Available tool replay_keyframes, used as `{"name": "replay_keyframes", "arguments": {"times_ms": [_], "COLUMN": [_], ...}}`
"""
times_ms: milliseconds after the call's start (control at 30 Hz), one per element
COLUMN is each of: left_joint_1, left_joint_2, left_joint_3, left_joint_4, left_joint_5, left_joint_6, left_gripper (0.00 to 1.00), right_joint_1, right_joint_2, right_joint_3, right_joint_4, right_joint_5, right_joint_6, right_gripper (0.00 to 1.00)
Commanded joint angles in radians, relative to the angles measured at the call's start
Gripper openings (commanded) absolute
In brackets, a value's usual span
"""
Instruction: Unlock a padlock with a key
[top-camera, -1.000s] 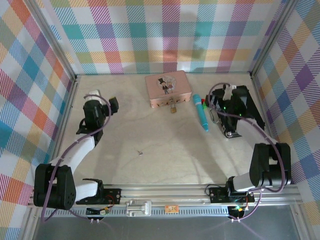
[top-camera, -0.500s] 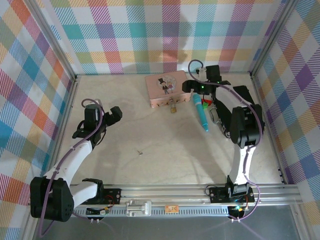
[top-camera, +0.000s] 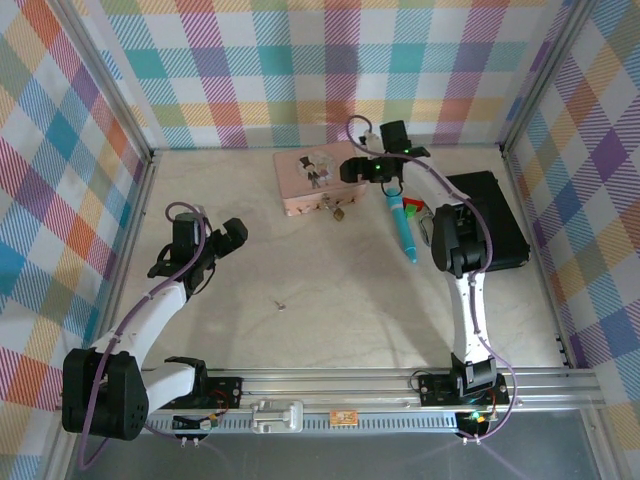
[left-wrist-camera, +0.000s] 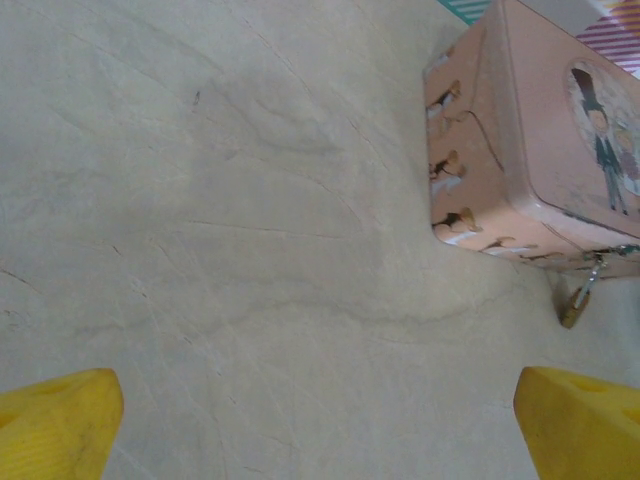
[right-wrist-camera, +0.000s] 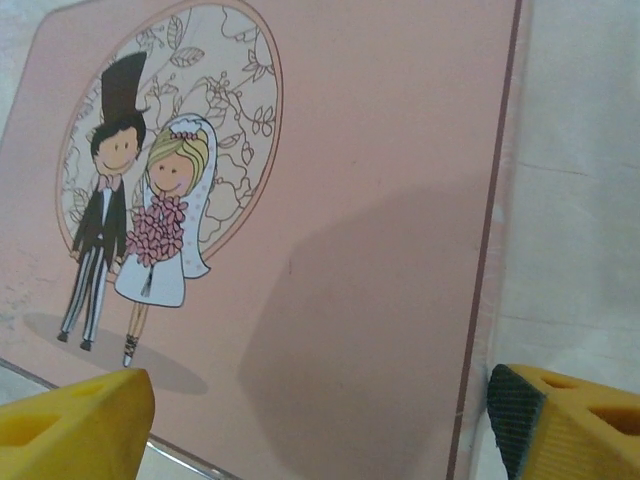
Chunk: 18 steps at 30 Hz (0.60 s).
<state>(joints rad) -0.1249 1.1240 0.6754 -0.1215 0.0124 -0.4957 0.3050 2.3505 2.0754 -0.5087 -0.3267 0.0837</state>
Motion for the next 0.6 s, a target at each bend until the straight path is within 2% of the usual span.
{"name": "replay_keyframes", "arguments": {"times_ms": [0,200,333,400,567], "left_joint_1": [-0.01,-0.009,-0.01,-0.009,-0.01], "left_joint_2": [-0.01,-0.045,-0.071,-0.092,-0.131], "left_joint_3": [-0.006,-0.022,-0.024,-0.039,-0.077], "left_joint_4": [0.026,0.021,-0.005,-0.007,-0.019], "left_joint_5": [0.017,0.002,0.011,0.01,0.016], "left_joint_6": [-0.014,-0.02,-0.023,-0.033,-0.067], "left_gripper": [1.0,1.0,1.0,1.0,1.0], "right_joint_1": [0.052,0.089,0.091,0.096,0.131], "right_joint_2": [0.04,0.081,0.112,0.126,0.142], "right_joint_3": [0.05,0.082,0.106,0.107,0.111], "right_joint_4": [-0.088,-0.076,-0.051,-0.029,-0.071], "right_joint_5": [0.043,0.135,0.115,0.08,0.089], "right_joint_6": [-0.063,-0.014,0.069,0.096,0.047], "right_gripper": [0.87,0.92,0.9,0.87,0.67]}}
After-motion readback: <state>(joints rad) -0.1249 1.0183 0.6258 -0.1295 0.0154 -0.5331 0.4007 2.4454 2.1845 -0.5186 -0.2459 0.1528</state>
